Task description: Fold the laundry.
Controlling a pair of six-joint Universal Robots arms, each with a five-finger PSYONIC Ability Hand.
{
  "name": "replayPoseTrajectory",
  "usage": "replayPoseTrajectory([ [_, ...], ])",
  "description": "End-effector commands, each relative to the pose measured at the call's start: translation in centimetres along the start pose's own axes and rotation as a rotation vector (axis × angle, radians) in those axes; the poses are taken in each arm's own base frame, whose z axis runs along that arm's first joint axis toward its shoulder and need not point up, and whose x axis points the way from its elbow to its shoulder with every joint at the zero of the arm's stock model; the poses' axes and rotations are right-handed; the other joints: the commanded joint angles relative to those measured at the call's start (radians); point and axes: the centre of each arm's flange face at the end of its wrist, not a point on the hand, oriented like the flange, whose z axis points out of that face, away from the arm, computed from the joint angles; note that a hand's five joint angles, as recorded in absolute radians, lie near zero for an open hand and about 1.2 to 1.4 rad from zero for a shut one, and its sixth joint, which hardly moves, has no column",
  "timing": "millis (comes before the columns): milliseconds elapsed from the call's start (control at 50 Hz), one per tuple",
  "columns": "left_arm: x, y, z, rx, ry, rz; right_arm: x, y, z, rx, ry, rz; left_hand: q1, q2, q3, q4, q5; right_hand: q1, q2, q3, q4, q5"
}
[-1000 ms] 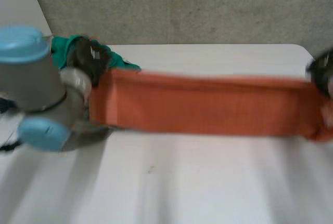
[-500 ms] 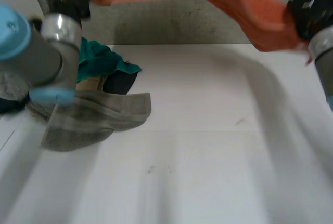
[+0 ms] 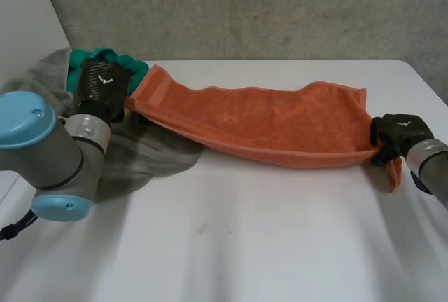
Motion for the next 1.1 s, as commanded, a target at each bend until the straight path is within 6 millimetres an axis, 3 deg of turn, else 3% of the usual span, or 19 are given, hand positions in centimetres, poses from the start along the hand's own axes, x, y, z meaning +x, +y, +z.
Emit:
replayPoseTrajectory([
  [20, -0.5, -0.5, -0.2, 0.011, -0.01, -0.021, 1.7, 0.5, -0.5, -0.098, 0.024, 0.186, 0.277, 0.206, 0.202, 0.194, 0.236, 0.051, -0.052, -0.053, -0.055, -0.07],
  [120, -0.4, -0.5, -0.2, 0.008, -0.009, -0.025, 2.2, 0.7, -0.8, -0.139, 0.03, 0.243, 0.277, 0.206, 0.202, 0.194, 0.236, 0.1, -0.002, -0.003, -0.006, -0.021],
  [220, -0.3, -0.2, -0.4, -0.011, 0.004, -0.023, 2.6, 0.8, -1.3, -0.17, 0.028, 0.229, 0.277, 0.206, 0.202, 0.194, 0.236, 0.724, 0.621, 0.62, 0.618, 0.603],
  [300, 0.3, 0.6, -1.6, -0.077, 0.049, -0.009, 3.3, 0.6, -2.1, -0.196, 0.026, 0.119, 0.277, 0.206, 0.202, 0.194, 0.236, 0.725, 0.622, 0.621, 0.619, 0.604],
  [380, 0.3, 0.5, -3.8, -0.164, 0.112, 0.009, 3.6, -0.1, -3.7, -0.221, 0.013, -0.104, 0.277, 0.206, 0.202, 0.194, 0.236, 0.725, 0.622, 0.621, 0.619, 0.604],
  [500, 0.4, 1.1, -10.1, -0.417, 0.311, 0.136, 4.9, -0.4, -7.1, -0.305, 0.003, -0.372, 0.277, 0.206, 0.202, 0.194, 0.236, 0.725, 0.622, 0.621, 0.619, 0.604],
  [520, 0.4, 1.2, -11.2, -0.456, 0.346, 0.164, 5.1, -0.3, -8.4, -0.343, -0.015, -0.442, 0.277, 0.206, 0.202, 0.194, 0.236, 0.725, 0.622, 0.621, 0.619, 0.604],
  [540, 0.3, 1.4, -13.3, -0.525, 0.412, 0.217, 5.1, -0.2, -8.8, -0.357, -0.024, -0.468, 0.277, 0.206, 0.202, 0.194, 0.236, 0.725, 0.622, 0.621, 0.619, 0.604],
  [620, 0.2, 1.2, -18.2, -0.626, 0.56, 0.307, 6.3, 0.8, -11.5, -0.476, -0.062, -0.567, 0.277, 0.206, 0.202, 0.194, 0.236, 0.725, 0.622, 0.621, 0.619, 0.604],
  [700, 0.3, 0.8, -19.7, -0.605, 0.581, 0.334, 7.9, 1.9, -12.7, -0.557, -0.08, -0.588, 0.277, 0.206, 0.202, 0.194, 0.236, 0.725, 0.622, 0.621, 0.619, 0.604],
  [820, 0.9, 0.9, -17.5, -0.544, 0.54, 0.339, 7.7, 1.8, -11.8, -0.515, -0.072, -0.611, 0.277, 0.206, 0.202, 0.194, 0.236, 0.725, 0.622, 0.621, 0.619, 0.604],
  [960, 3.1, 0.2, -11.1, -0.376, 0.429, 0.282, 5.2, 0.6, -7.0, -0.347, -0.047, -0.606, 0.277, 0.206, 0.202, 0.194, 0.236, 0.725, 0.622, 0.621, 0.619, 0.604],
  [1100, 3.7, 0.7, -5.3, -0.302, 0.241, 0.213, 4.3, -0.3, -3.3, -0.247, 0.005, -0.599, 0.277, 0.206, 0.202, 0.194, 0.236, 0.725, 0.622, 0.621, 0.619, 0.604],
])
